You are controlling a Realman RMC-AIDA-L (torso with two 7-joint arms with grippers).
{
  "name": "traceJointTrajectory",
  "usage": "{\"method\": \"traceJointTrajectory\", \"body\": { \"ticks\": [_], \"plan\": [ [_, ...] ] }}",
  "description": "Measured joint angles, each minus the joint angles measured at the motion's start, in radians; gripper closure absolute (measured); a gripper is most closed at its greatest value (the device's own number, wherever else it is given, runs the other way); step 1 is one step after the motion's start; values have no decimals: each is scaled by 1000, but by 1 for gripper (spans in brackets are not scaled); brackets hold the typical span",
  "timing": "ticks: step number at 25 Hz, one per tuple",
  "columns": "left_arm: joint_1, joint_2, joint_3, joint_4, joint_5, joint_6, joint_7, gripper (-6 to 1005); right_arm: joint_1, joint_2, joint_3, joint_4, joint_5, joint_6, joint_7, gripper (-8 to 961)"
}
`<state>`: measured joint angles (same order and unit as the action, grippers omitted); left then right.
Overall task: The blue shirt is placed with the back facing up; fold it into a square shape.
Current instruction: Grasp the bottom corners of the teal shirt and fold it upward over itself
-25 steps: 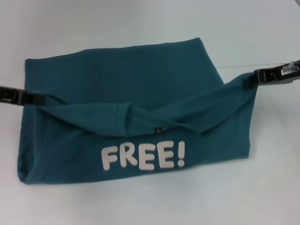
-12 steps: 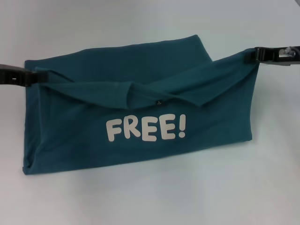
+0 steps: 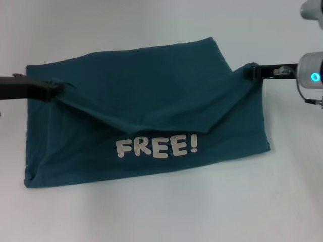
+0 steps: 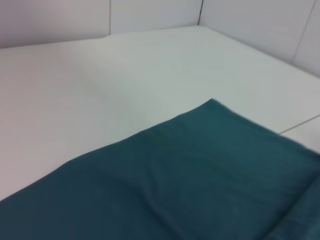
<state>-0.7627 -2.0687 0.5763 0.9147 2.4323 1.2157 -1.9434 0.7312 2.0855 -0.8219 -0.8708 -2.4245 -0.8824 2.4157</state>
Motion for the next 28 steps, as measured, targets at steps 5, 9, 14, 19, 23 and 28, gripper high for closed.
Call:
{"method": "traceJointTrajectory", "body": {
  "ticks": [5, 9, 14, 19, 23, 28],
  "plan": [
    [-2, 7, 14, -47, -5, -48, 14, 964, 24, 1, -19, 42, 29, 32, -40, 880],
    [1, 7, 13, -50, -7, -47, 17, 964, 50, 1, -67, 47, 129, -46, -172, 878],
    [8, 8, 12, -46, -7, -38, 14, 964, 62, -1, -104, 51, 187, -121, -286, 876],
    [12, 8, 13, -48, -7, -40, 16, 965, 39, -22, -96, 71, 150, -64, -208, 873],
    [7, 9, 13, -49, -7, -45, 17, 965, 36, -23, -97, 57, 181, -102, -239, 871],
    [5, 9, 16, -51, -7, -47, 18, 965, 54, -12, -104, 56, 196, -114, -256, 869]
  ]
}}
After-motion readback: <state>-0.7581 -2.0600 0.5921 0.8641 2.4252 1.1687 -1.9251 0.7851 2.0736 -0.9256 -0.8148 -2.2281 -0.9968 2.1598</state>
